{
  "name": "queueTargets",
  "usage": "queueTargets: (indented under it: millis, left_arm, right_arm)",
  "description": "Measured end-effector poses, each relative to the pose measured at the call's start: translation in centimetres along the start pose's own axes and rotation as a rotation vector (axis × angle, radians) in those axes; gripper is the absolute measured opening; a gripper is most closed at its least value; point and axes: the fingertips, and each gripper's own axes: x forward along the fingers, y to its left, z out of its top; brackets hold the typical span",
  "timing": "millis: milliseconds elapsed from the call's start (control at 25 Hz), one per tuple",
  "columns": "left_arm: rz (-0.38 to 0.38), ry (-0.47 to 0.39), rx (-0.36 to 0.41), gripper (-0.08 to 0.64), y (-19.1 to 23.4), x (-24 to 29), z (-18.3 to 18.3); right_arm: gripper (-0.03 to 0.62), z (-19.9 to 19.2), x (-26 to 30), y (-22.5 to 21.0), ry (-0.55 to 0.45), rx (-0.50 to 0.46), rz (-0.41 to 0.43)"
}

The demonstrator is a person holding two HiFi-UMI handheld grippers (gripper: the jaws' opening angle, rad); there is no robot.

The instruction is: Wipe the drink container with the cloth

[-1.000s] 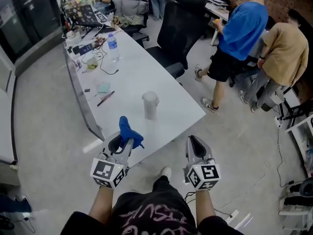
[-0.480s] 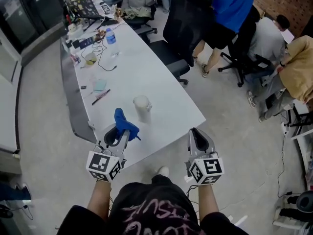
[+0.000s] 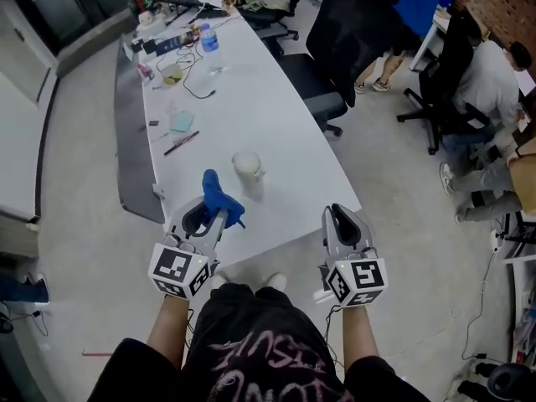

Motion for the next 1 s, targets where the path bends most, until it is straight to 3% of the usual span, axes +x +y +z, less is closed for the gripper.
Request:
queueTargets:
  millis: [360, 1000]
  left_arm:
    - [0.017, 0.019, -0.019, 0.098, -0.2, -0.2, -0.7]
    - [0.013, 0.037, -0.064, 0.098, 2.9, -0.1, -4.2]
  right_arm:
    - [0.049, 0.2, 2.1, 1.7, 0.025, -0.016, 0.086]
    - [0.067, -0.6, 7.0, 4.4, 0.065, -0.069, 0.129]
